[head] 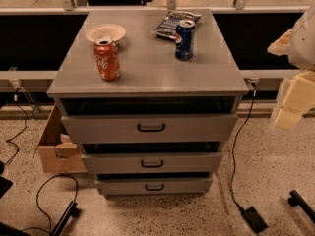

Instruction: Open bottom drawer

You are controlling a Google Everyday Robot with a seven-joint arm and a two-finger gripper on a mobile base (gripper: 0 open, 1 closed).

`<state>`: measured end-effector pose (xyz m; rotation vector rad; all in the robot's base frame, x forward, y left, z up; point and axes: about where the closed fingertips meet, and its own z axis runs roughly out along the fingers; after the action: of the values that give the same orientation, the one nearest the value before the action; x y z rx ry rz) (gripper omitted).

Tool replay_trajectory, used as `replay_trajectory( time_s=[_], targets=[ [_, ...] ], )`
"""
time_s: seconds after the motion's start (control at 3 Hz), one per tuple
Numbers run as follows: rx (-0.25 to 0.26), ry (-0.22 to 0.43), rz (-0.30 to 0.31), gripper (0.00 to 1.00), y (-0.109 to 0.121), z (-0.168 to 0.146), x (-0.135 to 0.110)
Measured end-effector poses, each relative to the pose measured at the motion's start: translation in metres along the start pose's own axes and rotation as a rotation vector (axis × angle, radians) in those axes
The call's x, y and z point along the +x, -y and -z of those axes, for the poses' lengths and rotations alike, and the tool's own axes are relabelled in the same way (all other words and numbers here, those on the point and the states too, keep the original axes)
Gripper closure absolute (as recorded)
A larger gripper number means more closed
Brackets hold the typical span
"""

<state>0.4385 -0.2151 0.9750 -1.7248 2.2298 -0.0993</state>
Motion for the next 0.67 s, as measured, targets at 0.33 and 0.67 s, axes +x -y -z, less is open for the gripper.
replay_trajectory(
  time_s=[0.33,0.67],
  targets=[
    [0.005,0.004,0.004,0.0,-0.002,-0.006,-0.005],
    [-0.007,0.047,0.018,0.0,-0.02,-0.038,-0.019]
  ],
)
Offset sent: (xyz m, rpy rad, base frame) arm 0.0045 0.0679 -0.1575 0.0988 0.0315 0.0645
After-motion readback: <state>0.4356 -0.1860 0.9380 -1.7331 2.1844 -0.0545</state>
